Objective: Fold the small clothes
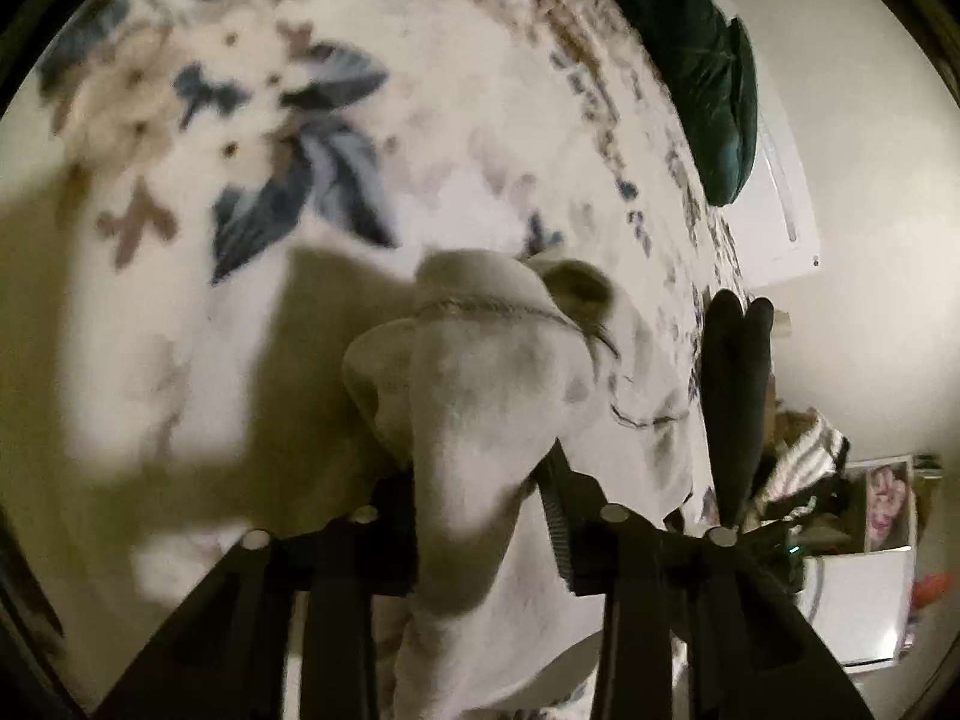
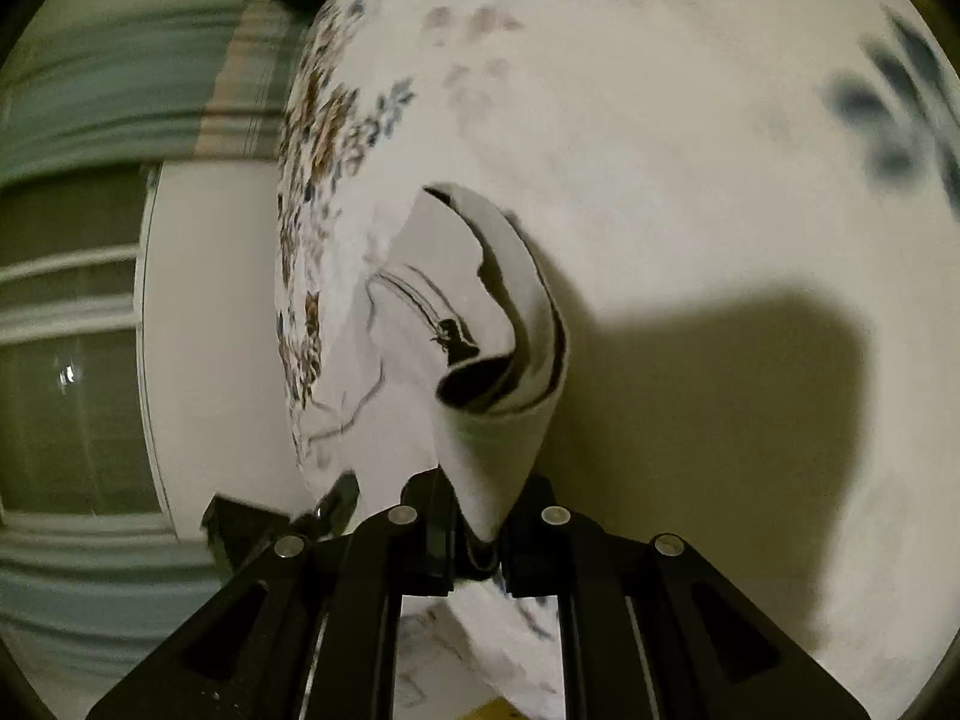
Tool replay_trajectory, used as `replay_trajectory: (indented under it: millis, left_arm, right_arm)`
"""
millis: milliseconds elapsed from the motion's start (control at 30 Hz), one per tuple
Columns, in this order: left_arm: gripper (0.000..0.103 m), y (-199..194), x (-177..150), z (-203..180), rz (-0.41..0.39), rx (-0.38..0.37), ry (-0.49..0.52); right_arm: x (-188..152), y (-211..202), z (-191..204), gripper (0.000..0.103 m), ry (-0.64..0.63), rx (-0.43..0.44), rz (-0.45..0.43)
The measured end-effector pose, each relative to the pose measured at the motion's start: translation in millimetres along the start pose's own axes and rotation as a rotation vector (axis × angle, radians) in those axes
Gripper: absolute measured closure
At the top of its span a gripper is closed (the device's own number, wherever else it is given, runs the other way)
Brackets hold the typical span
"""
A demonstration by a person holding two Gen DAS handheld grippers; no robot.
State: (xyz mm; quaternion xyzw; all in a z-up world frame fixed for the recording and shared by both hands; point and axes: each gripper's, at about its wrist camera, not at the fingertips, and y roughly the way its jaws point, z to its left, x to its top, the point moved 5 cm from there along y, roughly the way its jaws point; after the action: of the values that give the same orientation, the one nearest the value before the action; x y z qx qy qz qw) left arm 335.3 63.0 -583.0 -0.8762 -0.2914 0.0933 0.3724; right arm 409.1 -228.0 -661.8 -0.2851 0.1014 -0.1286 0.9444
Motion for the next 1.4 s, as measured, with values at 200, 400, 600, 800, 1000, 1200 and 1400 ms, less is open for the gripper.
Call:
replay_trajectory:
  millis: [200, 400, 600, 800, 1000, 1200, 1400]
  left_arm:
    - [0.034, 1, -23, 20, -0.02, -0.149, -0.121]
    - [0.034, 7, -20, 19, -0.092, -0.212, -0.147]
    - [0.073, -2, -13, -5, -0.096, -0.154, -0.045]
    - [0.075, -21, 2, -55, -0.045, -0.149, 0.062]
    - [0.075, -25, 27, -161, 0.016, -0.197, 0.232]
    - [0.075, 25, 41, -302, 0.083, -0.255, 0.392]
    - [0.075, 108, 52, -434, 0.142, -0.339, 0.486]
  right_arm:
    - [9, 20, -15, 0.041, 0.074, 0.11, 0.004]
    - [20, 51, 2, 0.039, 0.044, 0.09, -0.003]
    - [25, 56, 29, 0.088, 0.011, 0.018, -0.078]
    - [15, 5, 58, 0.09, 0.004, 0.015, -0.167]
    - [30, -82, 93, 0.09, 0.008, 0.07, -0.32]
    - [85, -181, 119, 0.09, -0.024, 0.093, -0.488]
    - [179, -288, 108, 0.09, -0.025, 0.083, -0.657]
